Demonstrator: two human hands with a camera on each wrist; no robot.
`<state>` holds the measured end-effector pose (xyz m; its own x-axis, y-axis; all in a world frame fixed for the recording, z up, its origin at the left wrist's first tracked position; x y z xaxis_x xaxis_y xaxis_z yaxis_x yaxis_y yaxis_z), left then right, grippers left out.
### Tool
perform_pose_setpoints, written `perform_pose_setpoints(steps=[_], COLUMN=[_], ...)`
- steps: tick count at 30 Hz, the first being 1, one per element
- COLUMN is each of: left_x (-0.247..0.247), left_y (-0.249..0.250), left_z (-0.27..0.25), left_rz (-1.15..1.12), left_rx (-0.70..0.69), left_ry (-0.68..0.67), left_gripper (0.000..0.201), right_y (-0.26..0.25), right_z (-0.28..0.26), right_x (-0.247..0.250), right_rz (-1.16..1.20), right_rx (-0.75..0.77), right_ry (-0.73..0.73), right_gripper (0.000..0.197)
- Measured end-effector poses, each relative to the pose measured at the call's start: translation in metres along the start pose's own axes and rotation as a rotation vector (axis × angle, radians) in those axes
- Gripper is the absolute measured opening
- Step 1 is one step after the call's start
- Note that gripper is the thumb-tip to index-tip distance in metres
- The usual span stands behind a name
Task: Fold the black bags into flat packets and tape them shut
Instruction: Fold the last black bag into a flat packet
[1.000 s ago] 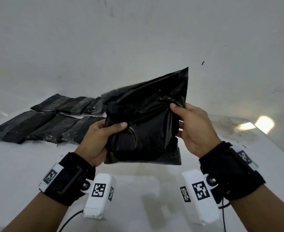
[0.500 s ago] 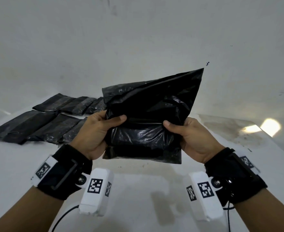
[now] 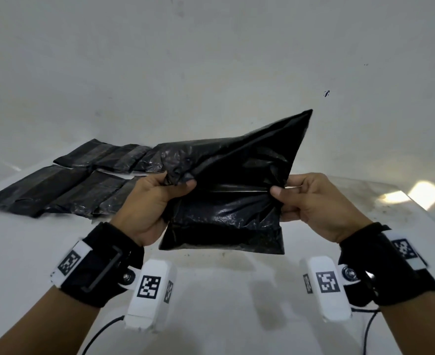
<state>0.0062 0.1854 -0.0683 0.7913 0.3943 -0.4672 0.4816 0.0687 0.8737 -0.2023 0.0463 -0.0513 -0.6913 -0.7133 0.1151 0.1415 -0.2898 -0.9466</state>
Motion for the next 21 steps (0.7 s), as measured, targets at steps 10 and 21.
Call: perform_pose_setpoints(steps=[10,21], left_x=[0.011,0.013], left_y=[-0.008,-0.013], left_z=[0.004,0.008], left_rz=[0.021,-0.018], left_rx=[0.044,0.053], left_ry=[0.058,0.038], left_gripper=[0.025,0.032], right_y=[0.029,0.039], right_z=[-0.005,-0.012], right_x=[0.005,-0.004], right_rz=[-0.013,0.076], right_rx=[-0.150,-0.244], right_ry=[0.107,-0.085], right_gripper=[0.005,0.042])
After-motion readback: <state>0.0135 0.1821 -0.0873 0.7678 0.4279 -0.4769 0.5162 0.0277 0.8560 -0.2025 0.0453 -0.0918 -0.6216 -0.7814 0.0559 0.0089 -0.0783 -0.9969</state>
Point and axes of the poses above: each hand's wrist, its own z-axis towards the middle knuckle, its own x-axis out of the back of the hand, y = z × x, the point moved 6 cm from there along z, towards the middle knuckle, and after that the axes turned 11 degrees about x, right-handed, at the moved point
